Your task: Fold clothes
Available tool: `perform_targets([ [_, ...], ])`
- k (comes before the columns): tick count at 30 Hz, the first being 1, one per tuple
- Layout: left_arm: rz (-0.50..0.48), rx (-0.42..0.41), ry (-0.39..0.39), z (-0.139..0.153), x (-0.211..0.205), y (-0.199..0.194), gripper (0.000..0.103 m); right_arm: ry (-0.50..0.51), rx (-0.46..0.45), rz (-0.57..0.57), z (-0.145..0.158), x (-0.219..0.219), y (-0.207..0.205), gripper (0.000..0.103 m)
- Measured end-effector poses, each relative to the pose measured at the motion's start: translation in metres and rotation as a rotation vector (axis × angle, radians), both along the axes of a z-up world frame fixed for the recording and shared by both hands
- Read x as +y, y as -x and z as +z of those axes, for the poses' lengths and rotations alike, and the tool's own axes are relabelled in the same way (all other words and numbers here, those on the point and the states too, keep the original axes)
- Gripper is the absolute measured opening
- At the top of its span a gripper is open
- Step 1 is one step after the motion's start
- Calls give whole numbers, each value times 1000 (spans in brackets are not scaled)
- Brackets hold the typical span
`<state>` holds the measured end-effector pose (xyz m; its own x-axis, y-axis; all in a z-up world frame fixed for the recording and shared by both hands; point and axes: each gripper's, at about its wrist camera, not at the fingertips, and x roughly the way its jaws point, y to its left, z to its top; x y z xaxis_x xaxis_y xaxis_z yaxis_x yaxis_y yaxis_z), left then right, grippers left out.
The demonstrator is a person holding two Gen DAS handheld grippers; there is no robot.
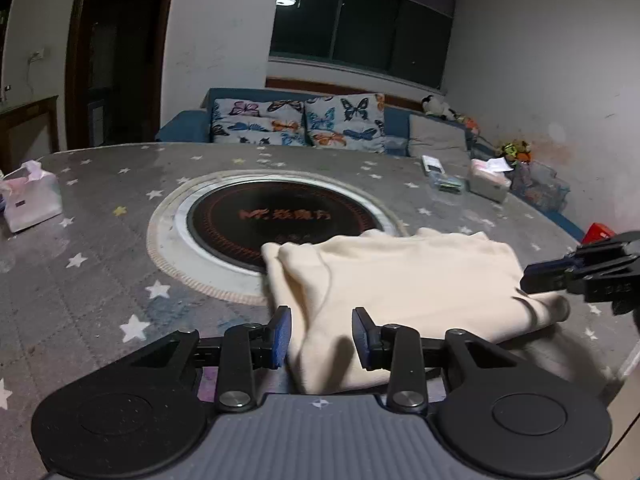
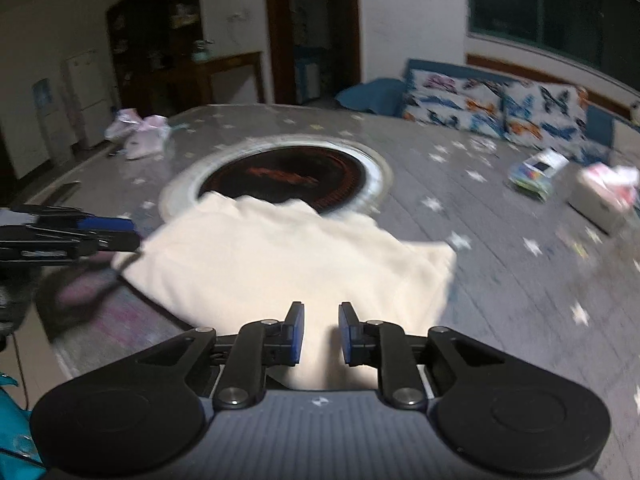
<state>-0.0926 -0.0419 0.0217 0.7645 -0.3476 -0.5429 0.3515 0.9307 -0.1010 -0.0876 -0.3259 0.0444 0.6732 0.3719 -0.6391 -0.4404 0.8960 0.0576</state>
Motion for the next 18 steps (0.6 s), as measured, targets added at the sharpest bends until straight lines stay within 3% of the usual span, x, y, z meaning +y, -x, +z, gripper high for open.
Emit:
perform_targets([
  [7,22,4,-56,-6,0,-3,36,20,11,88,-12,36,-4,19],
  [18,-36,-1,-53,-5,-21,-15,34,59,-9,120,-10,46,-3,21],
])
